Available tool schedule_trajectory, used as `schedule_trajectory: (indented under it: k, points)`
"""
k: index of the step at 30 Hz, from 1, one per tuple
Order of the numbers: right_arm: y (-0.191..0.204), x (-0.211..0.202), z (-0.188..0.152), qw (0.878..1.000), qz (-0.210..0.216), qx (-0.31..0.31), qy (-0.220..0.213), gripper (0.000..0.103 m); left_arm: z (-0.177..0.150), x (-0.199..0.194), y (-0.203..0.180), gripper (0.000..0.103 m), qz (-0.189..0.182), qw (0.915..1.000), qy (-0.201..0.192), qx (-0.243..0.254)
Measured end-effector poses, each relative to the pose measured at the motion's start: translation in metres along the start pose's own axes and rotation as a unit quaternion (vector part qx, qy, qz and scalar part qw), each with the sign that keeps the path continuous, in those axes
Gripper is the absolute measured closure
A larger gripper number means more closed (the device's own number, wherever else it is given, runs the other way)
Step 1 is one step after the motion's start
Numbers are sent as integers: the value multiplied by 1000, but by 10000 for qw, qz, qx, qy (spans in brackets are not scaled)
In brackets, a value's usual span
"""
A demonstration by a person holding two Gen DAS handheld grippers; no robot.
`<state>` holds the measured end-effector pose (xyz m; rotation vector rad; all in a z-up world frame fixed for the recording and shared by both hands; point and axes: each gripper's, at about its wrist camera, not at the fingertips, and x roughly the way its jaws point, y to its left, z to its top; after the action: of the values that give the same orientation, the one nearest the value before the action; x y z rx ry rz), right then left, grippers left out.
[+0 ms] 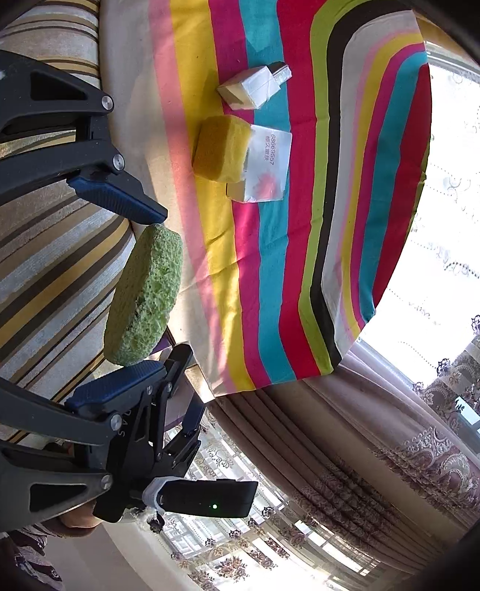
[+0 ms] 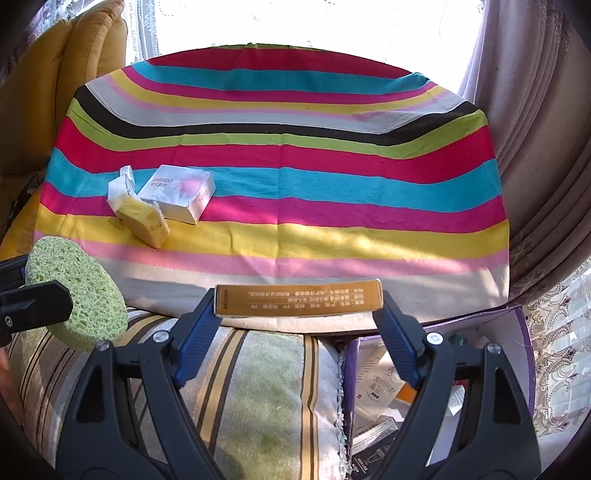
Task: Organize objects
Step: 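Carry the green sponge and gold box over the storage box, then open both grippers to drop the sponge and gold box into the storage box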
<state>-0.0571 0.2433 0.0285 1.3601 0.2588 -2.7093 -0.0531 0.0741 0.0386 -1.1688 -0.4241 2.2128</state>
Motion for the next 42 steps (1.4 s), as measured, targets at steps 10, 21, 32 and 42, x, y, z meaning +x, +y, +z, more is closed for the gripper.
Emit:
schedule_trajectory:
  k: [10,21,32,42]
  points:
    - [-51,-19,-30,9986,-334,406,-3,19,-4,26,-52,27,-179,9982,282,499]
    - [-108,-33,-58,9933,-717,900,61,19,-17,61,-112,27,-486,9905,719,1066]
    - [-149,-41,-71,9862,-1090,1244,69,19,-27,88,-151,27,-679,9818,1027,1447]
    - [-163,-48,-74,9821,-1345,1317,22,19,-29,103,-171,24,-873,9761,1161,1616]
